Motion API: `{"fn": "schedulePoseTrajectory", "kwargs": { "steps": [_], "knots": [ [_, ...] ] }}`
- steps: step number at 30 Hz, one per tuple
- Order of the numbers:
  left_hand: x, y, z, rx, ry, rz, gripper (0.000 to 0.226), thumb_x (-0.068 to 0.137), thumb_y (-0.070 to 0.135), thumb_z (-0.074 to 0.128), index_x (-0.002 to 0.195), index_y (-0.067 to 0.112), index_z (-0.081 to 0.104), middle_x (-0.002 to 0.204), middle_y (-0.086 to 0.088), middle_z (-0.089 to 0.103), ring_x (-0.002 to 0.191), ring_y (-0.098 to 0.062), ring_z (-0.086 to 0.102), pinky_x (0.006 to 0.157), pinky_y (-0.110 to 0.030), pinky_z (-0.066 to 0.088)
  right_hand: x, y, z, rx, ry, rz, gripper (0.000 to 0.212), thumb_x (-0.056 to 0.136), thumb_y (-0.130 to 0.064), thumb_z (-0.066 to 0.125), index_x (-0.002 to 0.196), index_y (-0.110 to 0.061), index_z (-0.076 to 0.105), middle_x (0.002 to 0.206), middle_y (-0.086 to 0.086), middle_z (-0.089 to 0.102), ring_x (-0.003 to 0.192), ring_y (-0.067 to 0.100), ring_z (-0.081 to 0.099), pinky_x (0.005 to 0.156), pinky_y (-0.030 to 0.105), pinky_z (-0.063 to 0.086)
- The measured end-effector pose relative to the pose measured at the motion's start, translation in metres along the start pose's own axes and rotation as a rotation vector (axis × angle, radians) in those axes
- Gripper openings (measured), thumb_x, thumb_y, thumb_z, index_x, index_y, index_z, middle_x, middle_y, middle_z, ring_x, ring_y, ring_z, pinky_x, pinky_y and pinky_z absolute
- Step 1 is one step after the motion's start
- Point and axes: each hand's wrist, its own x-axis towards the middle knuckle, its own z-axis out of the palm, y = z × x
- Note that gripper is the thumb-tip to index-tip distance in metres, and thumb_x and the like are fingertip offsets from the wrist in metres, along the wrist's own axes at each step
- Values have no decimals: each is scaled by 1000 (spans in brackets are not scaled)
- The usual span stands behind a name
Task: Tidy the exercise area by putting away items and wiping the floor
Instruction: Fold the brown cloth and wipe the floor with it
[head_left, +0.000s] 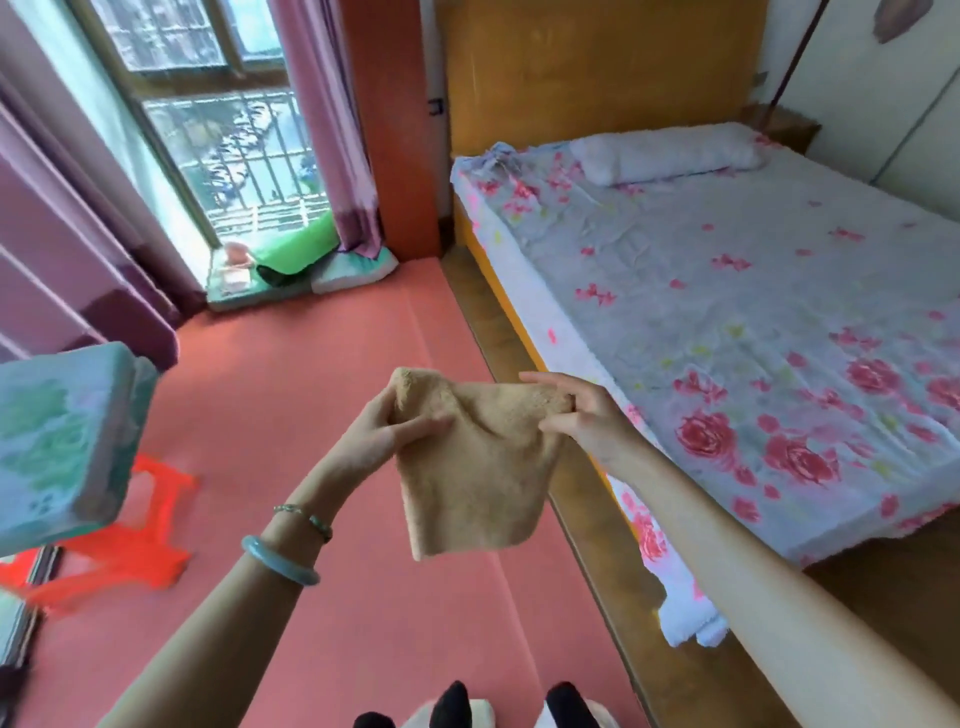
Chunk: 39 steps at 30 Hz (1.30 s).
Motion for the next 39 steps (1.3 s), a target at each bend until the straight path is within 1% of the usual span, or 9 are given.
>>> {"fn": "schedulePoseTrajectory", "kwargs": {
  "steps": [4,8,17,20,23,26,30,35,39],
  "knots": [
    [-18,-12,-18,-19,242,37,55,57,28,80,109,18,65,99,-2,72,94,-16,67,80,-26,51,42,-8,4,-19,-235,-36,60,73,13,51,122,-20,60,80,-25,65,80,-6,57,78,14,44],
    [-43,-11,-4,-76,544,109,49,55,27,74,100,14,60,86,3,70,82,-7,64,74,-21,52,72,-18,6,-135,-478,-88,61,63,-9,60,117,-38,58,97,0,64,91,15,58,89,30,47],
    [-116,-21,90,-344,1201,-56,86,45,16,84,118,17,39,84,-12,67,79,-20,66,71,-28,52,70,-14,33,-441,-888,-313,84,69,1,74,142,-11,34,133,5,42,122,17,43,97,17,33],
    [-157,-25,130,-217,1188,-186,95,55,4,83,132,28,32,91,-3,67,85,-17,66,78,-26,55,46,-5,51,-661,-952,-536,76,68,-1,69,137,-6,39,138,11,43,128,24,40,101,19,27],
    [-192,-37,164,242,1123,-556,51,48,23,75,97,19,63,83,10,61,80,-12,59,72,-24,51,17,2,69,-766,-984,-659,48,67,-9,63,114,-7,61,111,13,53,111,30,49,91,23,34],
    [-225,-43,192,271,1205,-798,31,47,31,66,65,9,56,63,5,48,62,-14,46,56,-27,36,-8,7,83,-811,-1075,-758,49,55,-35,55,95,-10,70,106,6,45,107,24,42,93,26,38],
    [-284,-43,227,-195,1381,-453,38,52,33,73,83,11,71,84,4,67,80,-7,59,74,-20,44,-43,-2,91,-486,-1408,-423,39,45,-42,61,71,-12,62,79,0,51,76,13,46,68,31,37],
    [-323,-32,288,-809,1367,-202,57,77,62,54,99,10,65,70,-4,70,62,-15,64,53,-21,51,-103,1,99,-125,-1586,11,35,63,-14,60,98,-8,58,78,3,55,70,10,51,56,20,43],
    [-351,-45,334,-967,1199,-213,95,28,56,91,105,9,59,80,-6,73,71,-20,70,60,-31,56,-142,8,102,-23,-1555,112,24,62,-11,57,86,-13,56,74,1,57,61,7,54,51,18,44]
  ]
}}
